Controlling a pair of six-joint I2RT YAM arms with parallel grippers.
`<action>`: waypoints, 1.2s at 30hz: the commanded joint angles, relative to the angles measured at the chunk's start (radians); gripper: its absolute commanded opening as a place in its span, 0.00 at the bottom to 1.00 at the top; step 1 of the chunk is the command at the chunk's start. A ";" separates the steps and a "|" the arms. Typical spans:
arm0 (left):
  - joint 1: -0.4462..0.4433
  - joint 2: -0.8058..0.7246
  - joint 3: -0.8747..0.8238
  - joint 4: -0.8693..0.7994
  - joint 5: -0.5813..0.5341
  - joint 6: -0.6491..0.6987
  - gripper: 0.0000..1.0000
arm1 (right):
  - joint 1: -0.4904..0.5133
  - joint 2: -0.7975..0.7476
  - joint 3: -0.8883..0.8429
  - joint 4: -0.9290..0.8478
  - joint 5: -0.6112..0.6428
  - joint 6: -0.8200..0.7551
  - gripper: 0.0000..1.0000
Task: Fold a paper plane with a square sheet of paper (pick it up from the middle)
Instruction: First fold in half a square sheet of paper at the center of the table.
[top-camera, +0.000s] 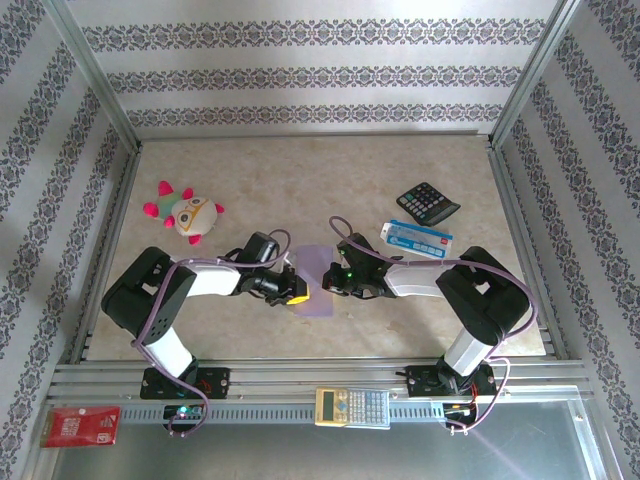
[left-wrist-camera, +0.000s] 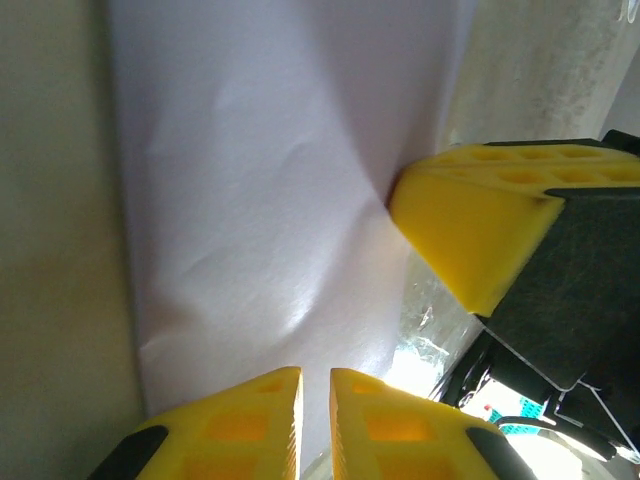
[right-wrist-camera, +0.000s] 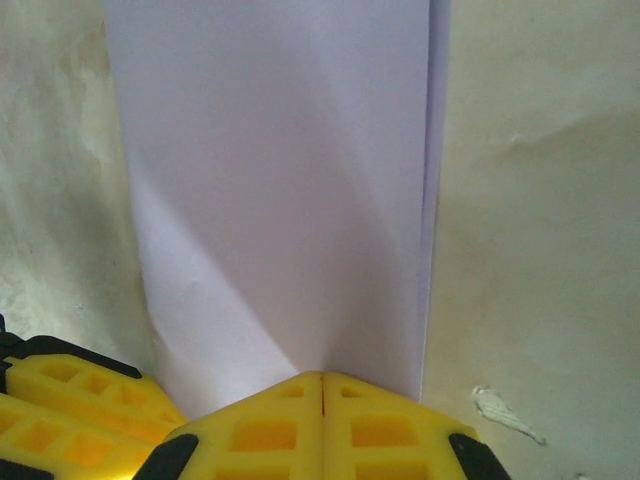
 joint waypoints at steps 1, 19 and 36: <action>0.022 -0.036 -0.021 0.030 -0.011 -0.009 0.18 | 0.009 0.068 -0.056 -0.191 0.092 -0.004 0.00; 0.054 0.018 -0.026 -0.066 -0.054 0.054 0.14 | 0.010 0.072 -0.060 -0.183 0.083 0.002 0.00; 0.051 0.102 0.079 -0.396 -0.136 0.345 0.00 | 0.010 -0.106 -0.041 -0.183 0.058 -0.033 0.17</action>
